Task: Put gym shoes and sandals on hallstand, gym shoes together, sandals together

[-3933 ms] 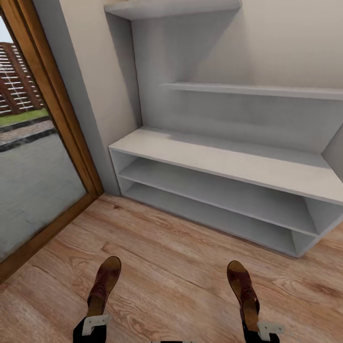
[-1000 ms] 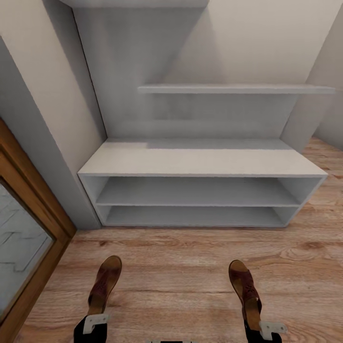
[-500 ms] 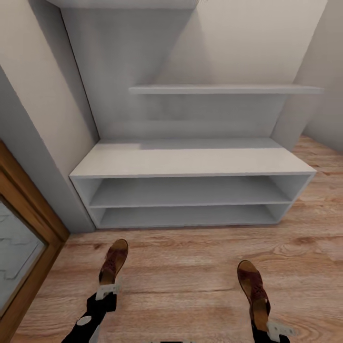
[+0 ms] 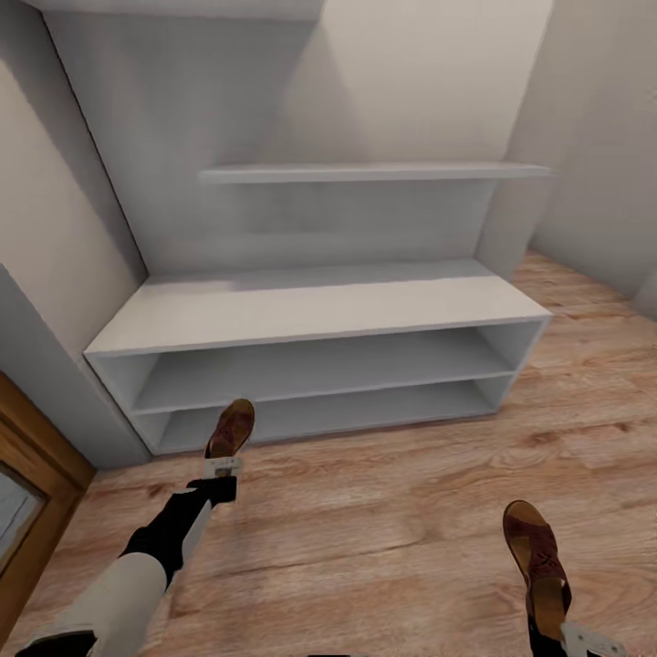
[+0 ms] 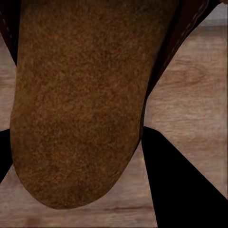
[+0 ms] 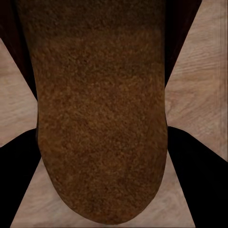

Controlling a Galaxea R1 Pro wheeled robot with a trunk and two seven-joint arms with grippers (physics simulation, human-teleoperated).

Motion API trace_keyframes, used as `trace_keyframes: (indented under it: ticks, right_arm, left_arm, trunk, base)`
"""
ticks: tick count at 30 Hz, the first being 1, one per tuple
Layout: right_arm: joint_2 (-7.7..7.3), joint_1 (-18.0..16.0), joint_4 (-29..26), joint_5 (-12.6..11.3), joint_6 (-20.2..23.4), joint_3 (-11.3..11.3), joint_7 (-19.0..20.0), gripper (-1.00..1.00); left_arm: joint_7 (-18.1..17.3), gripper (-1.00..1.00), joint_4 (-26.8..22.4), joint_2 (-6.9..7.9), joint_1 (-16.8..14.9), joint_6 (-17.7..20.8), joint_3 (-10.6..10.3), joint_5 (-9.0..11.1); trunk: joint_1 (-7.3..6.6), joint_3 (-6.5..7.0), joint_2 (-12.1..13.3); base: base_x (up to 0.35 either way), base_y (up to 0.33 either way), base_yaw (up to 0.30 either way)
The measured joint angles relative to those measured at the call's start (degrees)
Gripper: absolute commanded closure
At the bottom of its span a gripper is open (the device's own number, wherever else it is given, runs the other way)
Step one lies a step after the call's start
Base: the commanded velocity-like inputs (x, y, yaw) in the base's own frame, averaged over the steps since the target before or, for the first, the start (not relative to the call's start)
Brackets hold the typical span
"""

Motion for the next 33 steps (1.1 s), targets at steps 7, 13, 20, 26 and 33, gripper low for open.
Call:
trace_keyframes:
  ticks: [7, 13, 20, 26, 33]
  right_arm:
    - [-0.08, 0.0, -0.1, 0.1, 0.0, 0.1, 0.0, 1.0]
    - [-0.07, 0.0, -0.1, 0.0, 0.0, 0.1, 0.0, 1.0]
    - [-0.07, 0.0, -0.1, 0.0, 0.0, 0.1, -0.1, 1.0]
    - [-0.07, 0.0, -0.1, 0.0, 0.0, 0.1, -0.1, 1.0]
    - [-0.07, 0.0, -0.1, 0.0, 0.0, 0.1, -0.1, 1.0]
  left_arm:
    - [5.1, 1.0, 0.5, 0.14, -7.4, 5.8, 0.1, 0.4]
    - [12.7, 1.0, 0.8, 0.49, -8.9, 6.6, 0.2, 5.5]
    - [15.2, 1.0, -0.1, 0.26, -7.8, 6.1, -0.3, 6.8]
    - [15.1, 1.0, -0.2, 0.22, -7.7, 6.0, -0.4, 7.0]
    - [15.1, 1.0, -0.2, 0.14, -7.6, 6.0, -0.4, 6.8]
  trunk:
    - [0.0, 0.0, 0.0]
    - [0.0, 0.0, 0.0]
    - [0.0, 0.0, 0.0]
    - [0.0, 0.0, 0.0]
    - [1.54, -1.59, -2.8]
  base:
    - [0.0, 0.0, -0.013]
    - [0.0, 0.0, 0.125]
    - [0.0, 0.0, 0.096]
    - [0.0, 0.0, 0.009]
    - [0.0, 0.0, 0.001]
